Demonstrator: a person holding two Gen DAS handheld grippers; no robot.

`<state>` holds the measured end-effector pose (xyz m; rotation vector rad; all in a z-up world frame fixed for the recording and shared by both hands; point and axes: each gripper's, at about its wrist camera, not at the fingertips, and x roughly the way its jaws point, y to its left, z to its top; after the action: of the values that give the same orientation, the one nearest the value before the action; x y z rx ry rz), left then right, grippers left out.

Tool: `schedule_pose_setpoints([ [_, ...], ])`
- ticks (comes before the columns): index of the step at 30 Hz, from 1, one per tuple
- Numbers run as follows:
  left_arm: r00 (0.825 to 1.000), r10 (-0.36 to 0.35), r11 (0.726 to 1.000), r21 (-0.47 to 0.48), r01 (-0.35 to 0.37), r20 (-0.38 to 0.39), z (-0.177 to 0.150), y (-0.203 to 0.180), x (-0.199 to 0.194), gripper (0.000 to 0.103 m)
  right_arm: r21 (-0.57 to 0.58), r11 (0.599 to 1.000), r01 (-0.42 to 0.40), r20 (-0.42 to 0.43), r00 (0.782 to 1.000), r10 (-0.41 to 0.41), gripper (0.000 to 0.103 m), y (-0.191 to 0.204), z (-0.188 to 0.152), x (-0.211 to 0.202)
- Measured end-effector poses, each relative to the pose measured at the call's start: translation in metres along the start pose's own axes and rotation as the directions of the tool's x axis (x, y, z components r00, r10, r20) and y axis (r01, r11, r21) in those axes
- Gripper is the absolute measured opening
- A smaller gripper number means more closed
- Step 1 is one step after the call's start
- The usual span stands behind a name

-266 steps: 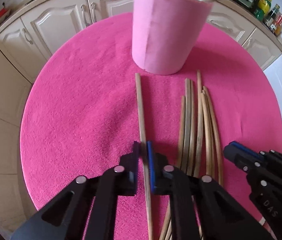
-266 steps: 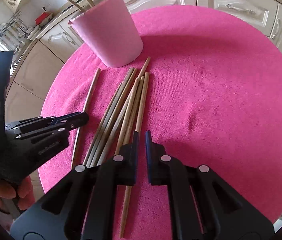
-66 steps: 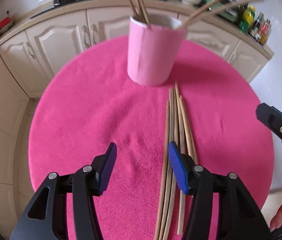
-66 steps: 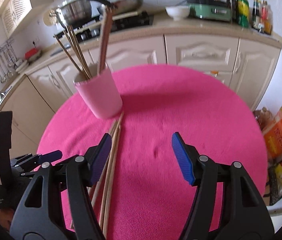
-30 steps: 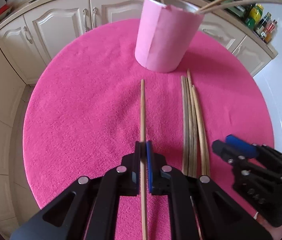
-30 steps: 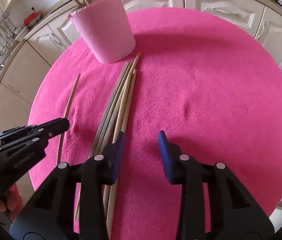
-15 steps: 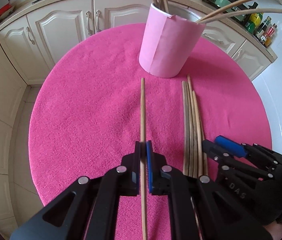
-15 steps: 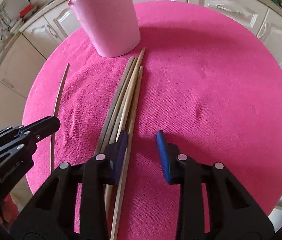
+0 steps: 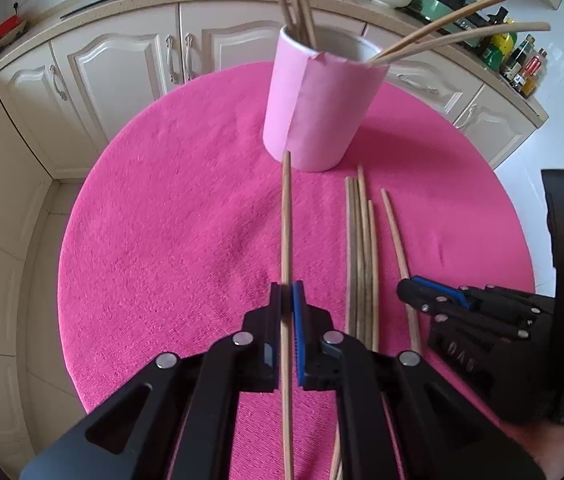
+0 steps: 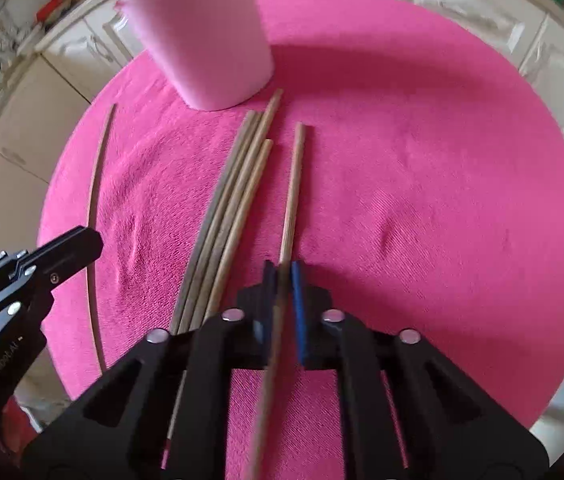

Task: Organize utensils
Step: 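Close the left tool on one chopstick while the right tool grasps another, then raise the left tool's chopstick over the cup while the right tool carries its chopstick there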

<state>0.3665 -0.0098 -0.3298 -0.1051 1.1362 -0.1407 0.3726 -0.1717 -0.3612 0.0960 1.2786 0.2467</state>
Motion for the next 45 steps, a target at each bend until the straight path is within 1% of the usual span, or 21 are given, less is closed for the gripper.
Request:
schedule_pose_setpoints([
  [5, 0.999, -0.020, 1.000, 0.016, 0.019, 0.047, 0.005, -0.005, -0.014, 0.006, 0.084, 0.992, -0.093, 0.024, 0.996, 0.092, 0.006, -0.026, -0.004, -0.009],
  [6, 0.998, -0.023, 1.000, 0.017, 0.022, 0.058, 0.006, -0.006, -0.017, 0.006, 0.104, 0.987, -0.122, 0.040, 0.992, 0.118, 0.006, -0.032, -0.004, -0.013],
  [8, 0.996, -0.034, 0.999, 0.015, 0.033, 0.085, 0.009, -0.009, -0.025, 0.006, 0.121, 0.981, -0.150, 0.078, 0.987, 0.141, 0.006, -0.041, -0.003, -0.023],
  [10, 0.992, -0.046, 0.999, 0.015, 0.045, 0.117, 0.012, -0.012, -0.032, 0.006, 0.142, 0.972, -0.189, 0.135, 0.976, 0.170, 0.006, -0.050, -0.003, -0.040],
  [12, 0.987, -0.053, 0.998, 0.024, 0.050, 0.153, 0.016, -0.016, -0.040, 0.006, 0.147, 0.966, -0.212, 0.186, 0.965, 0.183, 0.006, -0.057, -0.001, -0.055],
  [13, 0.987, -0.052, 0.998, 0.028, 0.048, 0.153, 0.018, -0.018, -0.040, 0.006, 0.145, 0.965, -0.216, 0.203, 0.961, 0.185, 0.006, -0.060, 0.002, -0.061],
  [15, 0.992, -0.053, 0.998, 0.039, 0.049, 0.119, 0.020, -0.021, -0.033, 0.006, 0.139, 0.965, -0.224, 0.209, 0.959, 0.193, 0.006, -0.063, 0.009, -0.067],
  [17, 0.997, -0.046, 0.999, 0.028, 0.045, 0.063, 0.020, -0.019, -0.019, 0.006, 0.134, 0.966, -0.222, 0.211, 0.959, 0.191, 0.006, -0.060, 0.008, -0.067],
  [19, 0.999, -0.022, 0.999, 0.032, 0.021, 0.025, 0.017, -0.019, -0.007, 0.006, 0.138, 0.964, -0.228, 0.198, 0.960, 0.198, 0.006, -0.062, 0.009, -0.062],
  [20, 1.000, 0.002, 0.999, 0.039, -0.001, -0.004, 0.015, -0.019, 0.004, 0.007, 0.137, 0.964, -0.229, 0.191, 0.961, 0.201, 0.006, -0.063, 0.009, -0.060],
  [22, 0.999, 0.021, 0.999, 0.038, -0.019, -0.049, 0.013, -0.019, 0.018, 0.007, 0.139, 0.963, -0.231, 0.180, 0.962, 0.205, 0.006, -0.064, 0.010, -0.057],
  [25, 0.995, 0.023, 0.999, 0.029, -0.020, -0.102, 0.010, -0.018, 0.034, 0.008, 0.143, 0.961, -0.235, 0.166, 0.963, 0.211, 0.006, -0.065, 0.009, -0.047],
  [28, 0.992, 0.032, 0.999, 0.023, -0.029, -0.124, 0.009, -0.016, 0.042, 0.022, 0.140, 0.961, -0.239, 0.153, 0.964, 0.217, 0.006, -0.066, 0.011, -0.042],
  [29, 0.991, 0.032, 0.999, 0.019, -0.030, -0.131, 0.009, -0.015, 0.043, 0.022, 0.138, 0.961, -0.239, 0.149, 0.964, 0.218, 0.006, -0.066, 0.012, -0.041],
  [33, 0.990, 0.050, 0.999, 0.023, -0.047, -0.133, 0.011, -0.013, 0.049, 0.022, 0.135, 0.961, -0.241, 0.143, 0.965, 0.222, 0.006, -0.065, 0.015, -0.037],
  [36, 0.988, 0.086, 0.995, 0.060, -0.079, -0.128, 0.010, -0.022, 0.051, 0.020, 0.136, 0.961, -0.241, 0.140, 0.965, 0.223, 0.006, -0.067, 0.017, -0.034],
  [37, 0.986, 0.111, 0.992, 0.078, -0.102, -0.123, 0.010, -0.024, 0.052, 0.013, 0.136, 0.961, -0.241, 0.140, 0.965, 0.222, 0.006, -0.068, 0.018, -0.034],
  [38, 0.986, 0.116, 0.991, 0.079, -0.107, -0.122, 0.014, -0.025, 0.054, 0.007, 0.135, 0.961, -0.241, 0.142, 0.965, 0.222, 0.006, -0.069, 0.019, -0.034],
  [40, 0.988, 0.098, 0.995, 0.044, -0.094, -0.123, 0.015, -0.016, 0.050, 0.005, 0.136, 0.960, -0.243, 0.150, 0.963, 0.223, 0.006, -0.071, 0.021, -0.036],
  [43, 0.996, 0.058, 0.998, -0.003, -0.058, -0.074, 0.018, -0.007, 0.036, 0.005, 0.135, 0.958, -0.254, 0.172, 0.958, 0.230, 0.006, -0.074, 0.025, -0.042],
  [45, 0.999, 0.021, 0.999, -0.028, -0.022, -0.024, 0.022, -0.003, 0.019, 0.005, 0.134, 0.956, -0.262, 0.192, 0.953, 0.235, 0.006, -0.076, 0.029, -0.047],
])
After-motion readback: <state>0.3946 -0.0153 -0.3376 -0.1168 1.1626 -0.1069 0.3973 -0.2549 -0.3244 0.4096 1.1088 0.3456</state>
